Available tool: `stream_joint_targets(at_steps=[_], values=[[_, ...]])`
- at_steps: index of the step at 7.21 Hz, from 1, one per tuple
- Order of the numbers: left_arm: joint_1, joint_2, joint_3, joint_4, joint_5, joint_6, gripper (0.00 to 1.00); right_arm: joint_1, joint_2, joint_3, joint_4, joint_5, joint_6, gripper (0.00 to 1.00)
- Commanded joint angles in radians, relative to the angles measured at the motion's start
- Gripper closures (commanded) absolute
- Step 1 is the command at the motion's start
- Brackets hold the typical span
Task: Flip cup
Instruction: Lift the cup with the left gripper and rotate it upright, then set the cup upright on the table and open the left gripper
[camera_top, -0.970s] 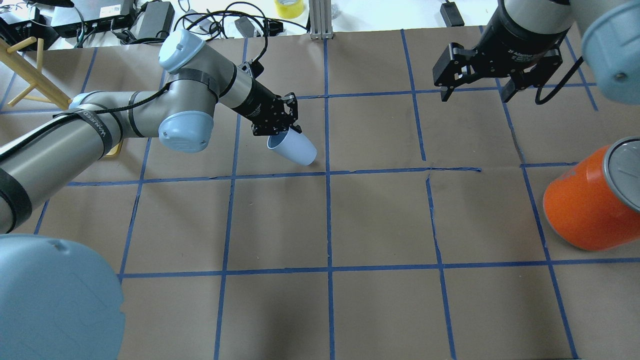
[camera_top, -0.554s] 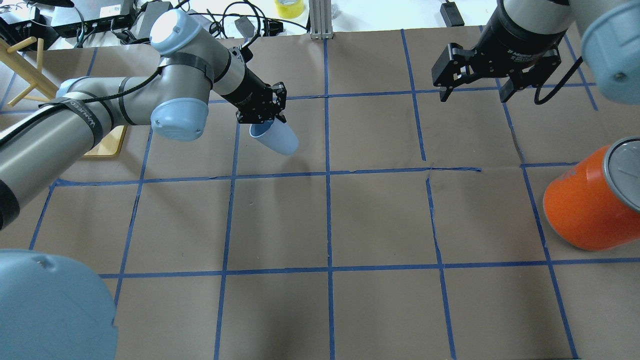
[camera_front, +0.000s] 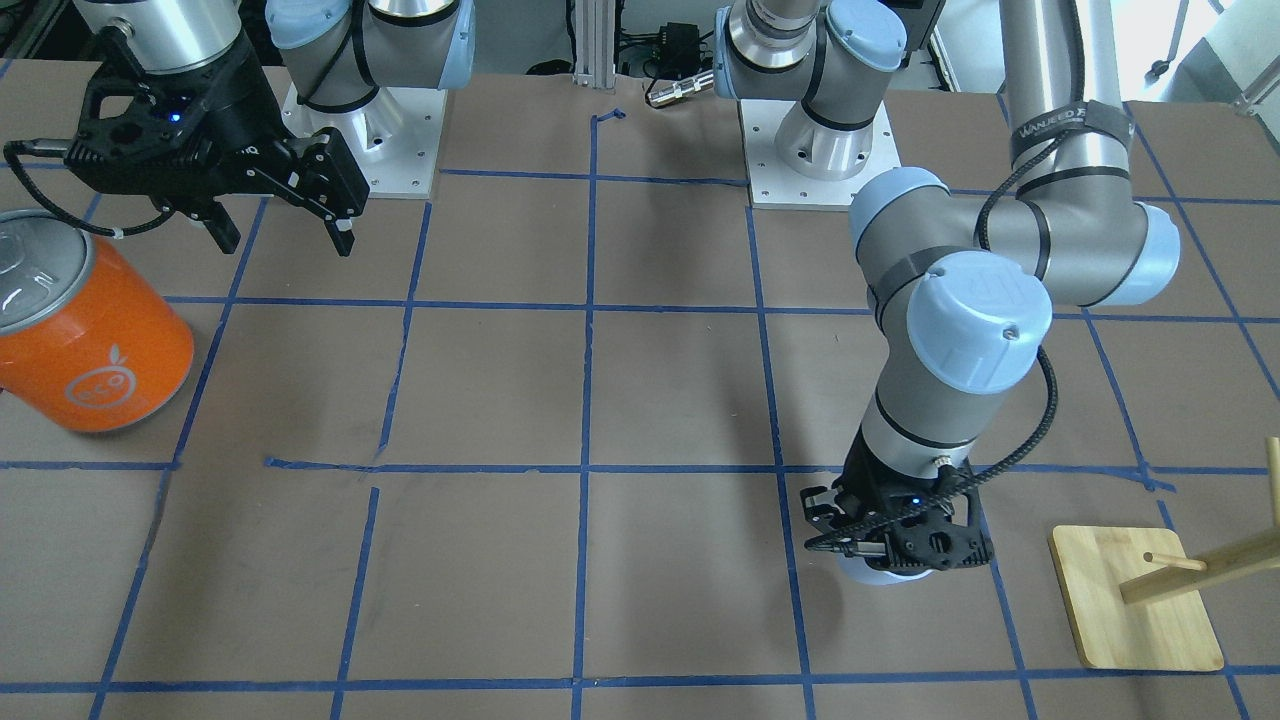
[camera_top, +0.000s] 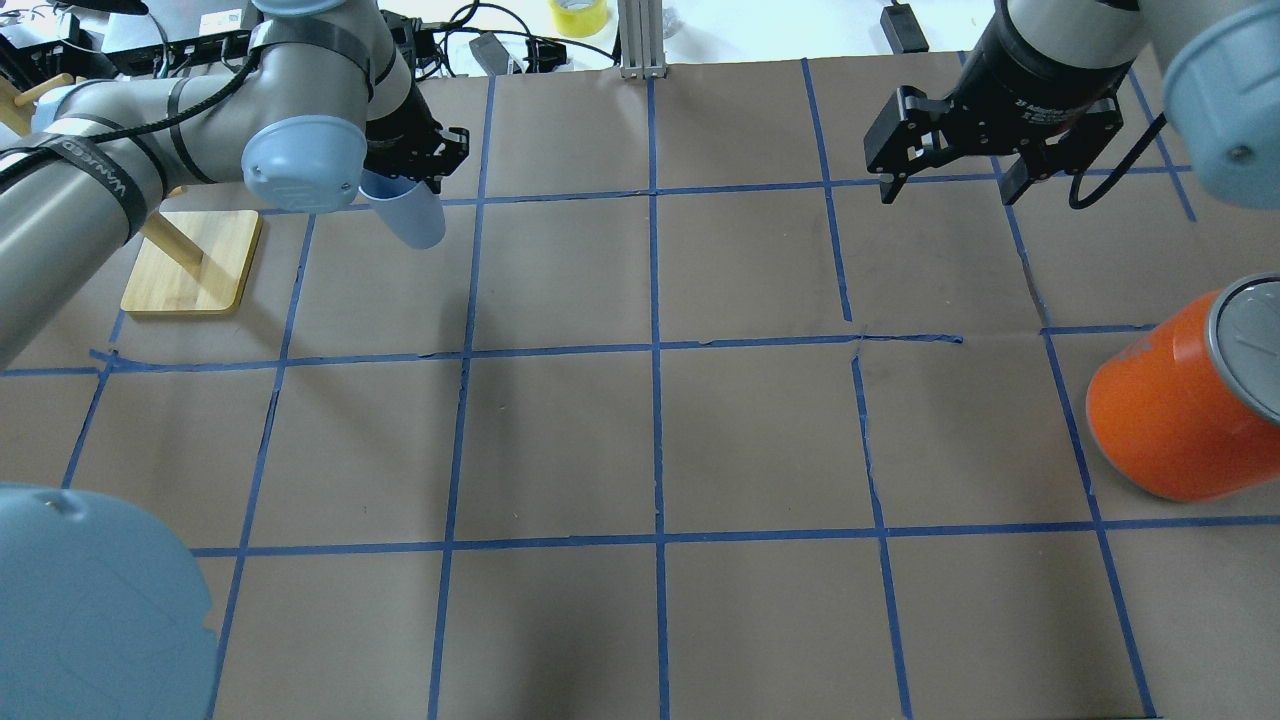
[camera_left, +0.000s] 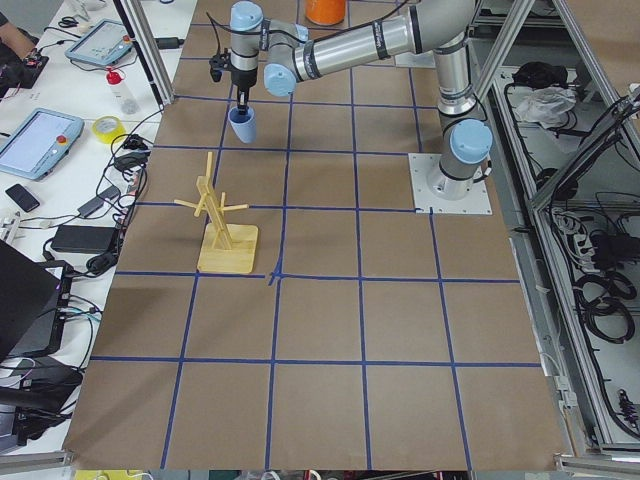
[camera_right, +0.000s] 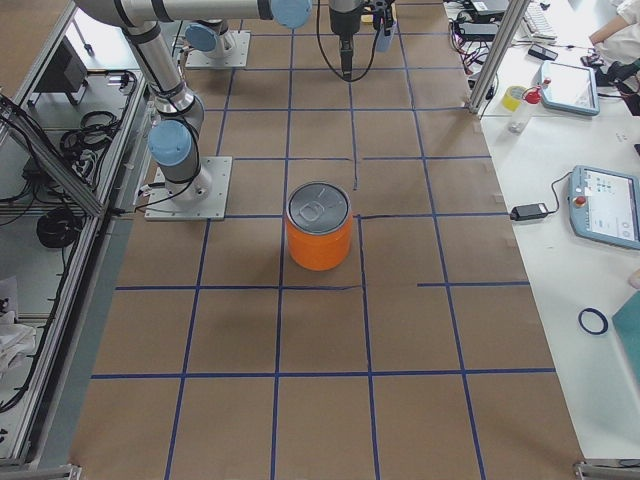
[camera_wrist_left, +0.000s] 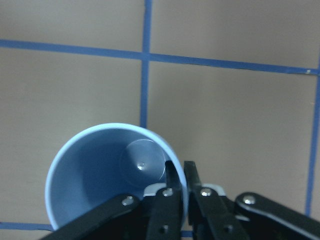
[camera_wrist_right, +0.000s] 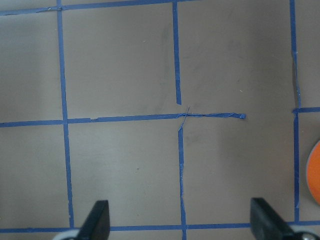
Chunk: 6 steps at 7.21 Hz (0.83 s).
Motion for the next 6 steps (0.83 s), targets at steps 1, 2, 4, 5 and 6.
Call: stream_joint_targets(at_steps=[1, 2, 4, 5, 6], values=[[0.059, -0.035, -0.012, 0.009, 0.016, 0.038, 1.0, 0.002, 0.0, 0.002, 0.0, 0.002, 0.002, 0.0], [0.068, -0.056, -0.007, 0.027, 0.014, 0.04, 1.0, 0.002, 0.0, 0.002, 0.0, 0.002, 0.002, 0.0], [0.07, -0.104, -0.012, 0.096, 0.014, 0.038, 1.0, 0.002, 0.0, 0.002, 0.0, 0.0, 0.002, 0.0], [0.07, -0.104, -0.01, 0.095, 0.01, 0.043, 0.49, 0.002, -0.002, 0.002, 0.0, -0.006, 0.002, 0.0], [0.07, -0.089, -0.012, 0.084, 0.017, 0.04, 0.3, 0.002, -0.002, 0.003, 0.0, -0.004, 0.002, 0.0]])
